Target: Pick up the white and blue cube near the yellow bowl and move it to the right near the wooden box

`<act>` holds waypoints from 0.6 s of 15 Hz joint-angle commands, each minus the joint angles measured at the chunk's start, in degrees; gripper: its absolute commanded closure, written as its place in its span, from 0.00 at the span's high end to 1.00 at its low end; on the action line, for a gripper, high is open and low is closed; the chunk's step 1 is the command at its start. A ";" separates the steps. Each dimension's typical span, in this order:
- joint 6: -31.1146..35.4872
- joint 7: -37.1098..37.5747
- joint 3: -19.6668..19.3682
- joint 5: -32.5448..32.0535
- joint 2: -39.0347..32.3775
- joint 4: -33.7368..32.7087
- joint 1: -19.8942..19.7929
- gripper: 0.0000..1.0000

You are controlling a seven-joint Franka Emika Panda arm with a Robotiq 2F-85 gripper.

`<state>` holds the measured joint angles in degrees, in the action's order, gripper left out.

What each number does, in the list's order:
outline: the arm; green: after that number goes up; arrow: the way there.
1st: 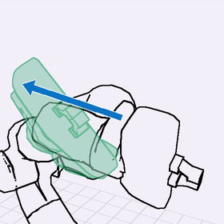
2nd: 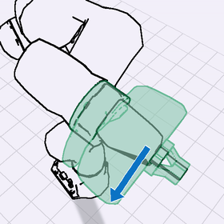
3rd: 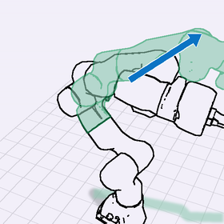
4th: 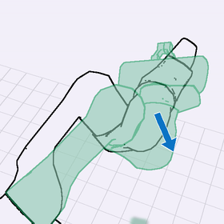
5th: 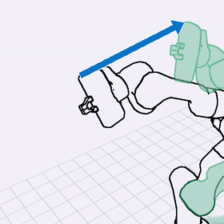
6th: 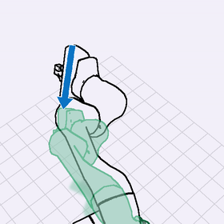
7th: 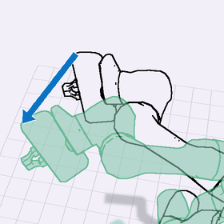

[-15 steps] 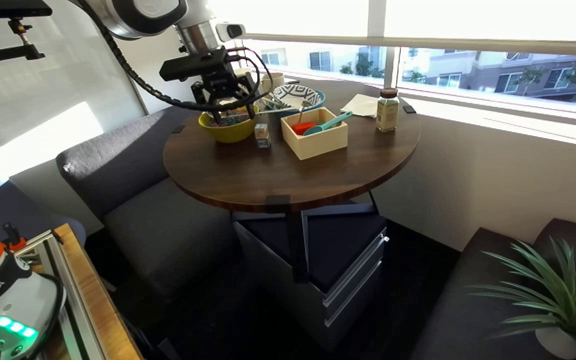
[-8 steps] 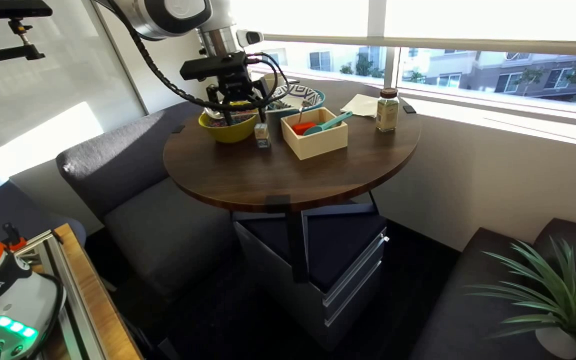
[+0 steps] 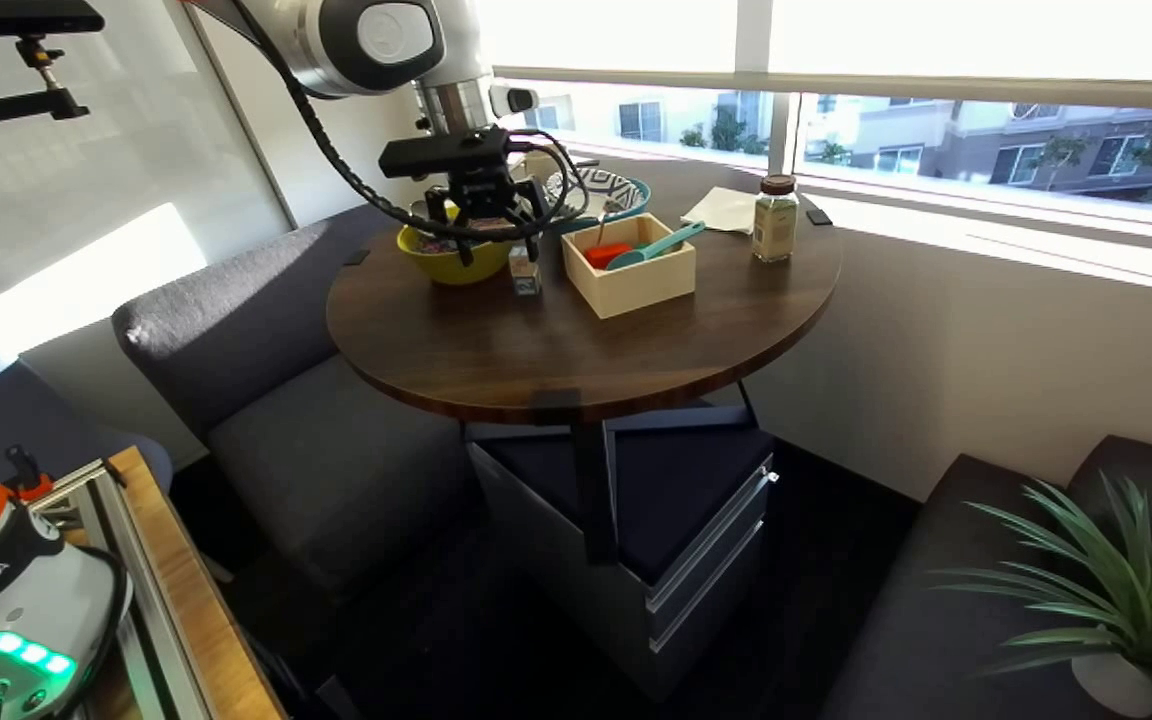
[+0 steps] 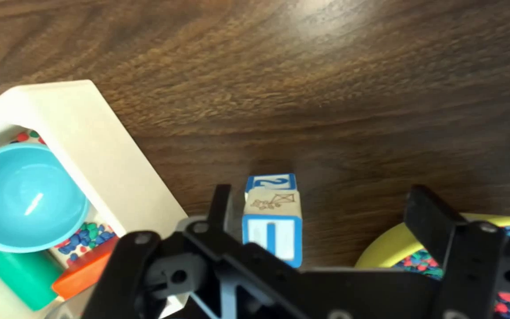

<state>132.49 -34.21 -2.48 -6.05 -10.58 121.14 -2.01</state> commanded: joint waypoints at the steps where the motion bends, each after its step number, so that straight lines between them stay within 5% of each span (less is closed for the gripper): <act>1: 0.32 -0.90 1.14 1.45 -2.06 -1.19 -1.59 1.00; 9: 0.70 -2.81 2.14 4.72 -4.43 -3.12 -3.46 1.00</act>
<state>132.63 -34.83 -1.56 -3.29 -13.25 119.57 -4.27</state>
